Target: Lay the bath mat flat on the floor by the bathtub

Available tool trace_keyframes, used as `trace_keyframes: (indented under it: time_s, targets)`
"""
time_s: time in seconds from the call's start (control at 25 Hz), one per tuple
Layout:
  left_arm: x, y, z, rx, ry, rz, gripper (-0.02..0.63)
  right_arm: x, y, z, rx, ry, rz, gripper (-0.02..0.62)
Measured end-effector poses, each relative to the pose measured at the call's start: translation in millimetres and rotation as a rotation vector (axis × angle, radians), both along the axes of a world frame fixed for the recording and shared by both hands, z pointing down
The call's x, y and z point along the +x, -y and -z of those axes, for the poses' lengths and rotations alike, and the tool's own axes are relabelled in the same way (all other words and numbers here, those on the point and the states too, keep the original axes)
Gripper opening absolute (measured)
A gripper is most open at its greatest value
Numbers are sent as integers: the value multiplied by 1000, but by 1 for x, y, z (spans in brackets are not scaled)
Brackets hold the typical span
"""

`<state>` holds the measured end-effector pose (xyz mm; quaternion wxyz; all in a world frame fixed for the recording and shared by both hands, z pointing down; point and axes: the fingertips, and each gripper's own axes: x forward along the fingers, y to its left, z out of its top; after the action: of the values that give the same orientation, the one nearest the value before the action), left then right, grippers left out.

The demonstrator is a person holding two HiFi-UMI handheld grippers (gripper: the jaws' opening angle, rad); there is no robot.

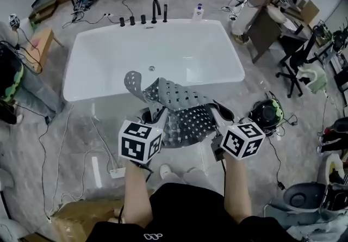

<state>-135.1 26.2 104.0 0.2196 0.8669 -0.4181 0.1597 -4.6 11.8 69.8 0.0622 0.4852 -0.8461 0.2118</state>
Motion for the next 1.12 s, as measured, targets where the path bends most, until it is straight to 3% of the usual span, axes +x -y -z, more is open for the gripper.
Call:
trace_keyframes:
  time_s: [0.36, 0.52, 0.92, 1.12]
  targets:
    - [10, 18, -13, -24, -1, 16, 15, 3, 23, -20, -41, 18, 29, 18]
    - [19, 32, -15, -34, 1, 50, 15, 8, 41, -22, -73, 81, 79, 18]
    - [29, 44, -45, -81, 64, 132, 15, 10, 67, -55, -148, 167, 168, 18]
    - [43, 41, -63, -127, 101, 122, 15, 26, 72, -76, -221, 206, 157, 18]
